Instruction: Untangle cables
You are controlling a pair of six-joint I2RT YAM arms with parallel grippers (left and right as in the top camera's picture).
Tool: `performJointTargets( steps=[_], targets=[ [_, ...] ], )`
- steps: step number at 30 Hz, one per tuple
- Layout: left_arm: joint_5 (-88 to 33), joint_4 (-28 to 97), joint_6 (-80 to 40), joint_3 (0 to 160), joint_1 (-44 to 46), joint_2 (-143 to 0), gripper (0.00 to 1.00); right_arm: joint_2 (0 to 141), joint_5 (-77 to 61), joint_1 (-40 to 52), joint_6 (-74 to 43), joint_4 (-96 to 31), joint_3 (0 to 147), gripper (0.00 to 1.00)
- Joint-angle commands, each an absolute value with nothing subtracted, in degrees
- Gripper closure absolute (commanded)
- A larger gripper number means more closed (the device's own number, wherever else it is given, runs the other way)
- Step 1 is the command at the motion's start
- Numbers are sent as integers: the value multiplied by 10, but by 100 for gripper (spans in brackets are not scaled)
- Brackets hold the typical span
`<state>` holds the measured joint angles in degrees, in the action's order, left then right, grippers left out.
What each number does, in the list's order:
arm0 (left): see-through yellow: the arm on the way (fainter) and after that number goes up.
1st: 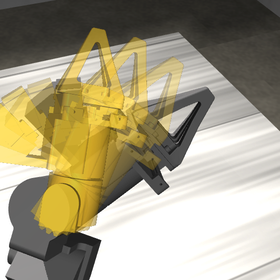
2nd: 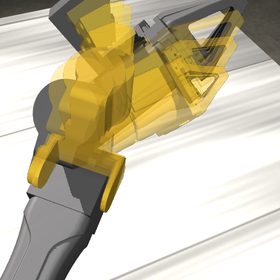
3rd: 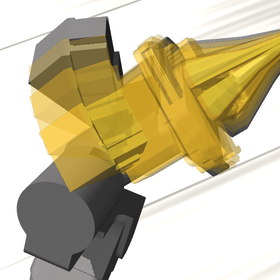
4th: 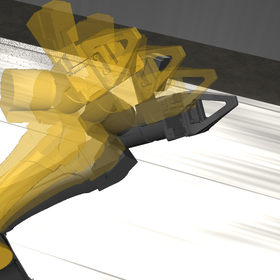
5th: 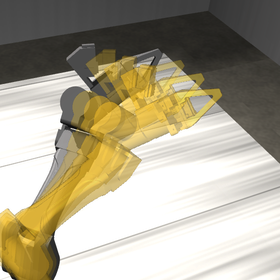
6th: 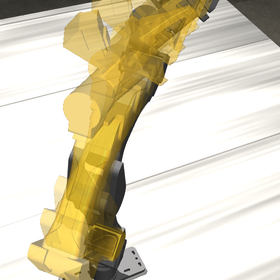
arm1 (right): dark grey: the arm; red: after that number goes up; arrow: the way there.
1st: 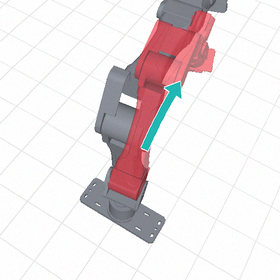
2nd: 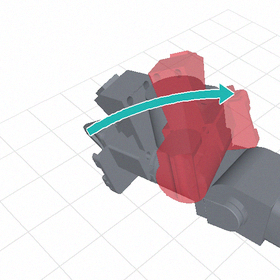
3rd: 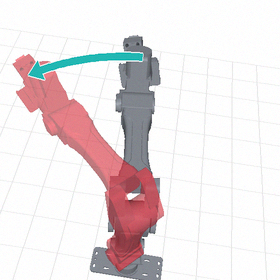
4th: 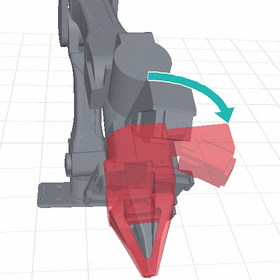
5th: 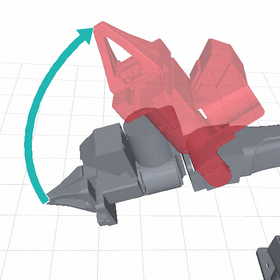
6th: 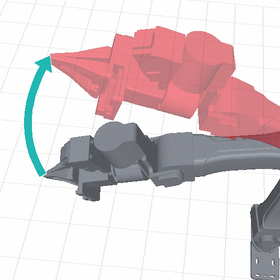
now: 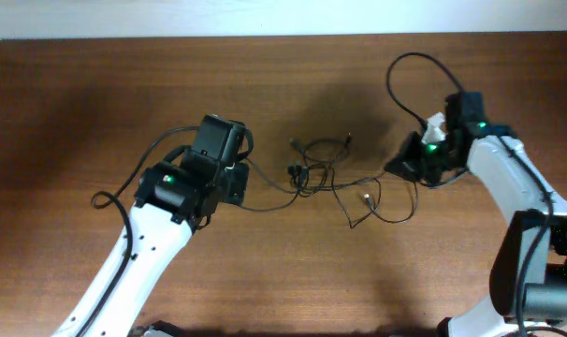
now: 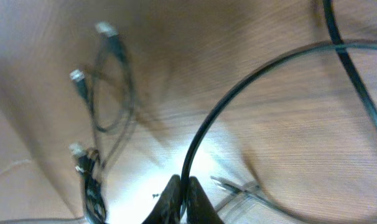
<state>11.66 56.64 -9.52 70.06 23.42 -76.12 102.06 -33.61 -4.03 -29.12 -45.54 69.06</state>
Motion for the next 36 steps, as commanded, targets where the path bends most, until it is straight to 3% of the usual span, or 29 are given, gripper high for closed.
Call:
performJointTargets(
  steps=[1, 4, 7, 11, 17, 22, 27, 30, 32, 36],
  targets=[
    [194, 582, -146, 701, 231, -797, 100, 1013, -231, -74, -221, -558, 779, 96],
    [251, 599, -194, 701, 223, -830, 100, 1013, -86, -93, -199, -689, 902, 96],
    [226, 616, -249, 701, 158, -830, 100, 1013, 39, -99, -199, -763, 979, 96],
    [57, 608, -246, 701, 31, -830, 100, 1014, 114, -103, -219, -772, 978, 96],
    [57, 601, -260, 701, -91, -830, 100, 1016, 194, -103, -234, -772, 977, 96],
    [-39, 601, -289, 701, -208, -830, 100, 1016, 194, -117, -234, -773, 977, 96],
    [-42, 598, -289, 701, -276, -830, 100, 1016, 191, -143, -242, -774, 973, 96],
    [-43, 599, -289, 697, -266, -830, 100, 1016, 71, -146, -235, -778, 971, 96],
    [-43, 596, -288, 692, -256, -831, 100, 1016, -53, -145, -166, -781, 969, 95],
    [-43, 594, -273, 684, -220, -836, 100, 1016, -208, -122, -68, -808, 967, 68]
  ],
)
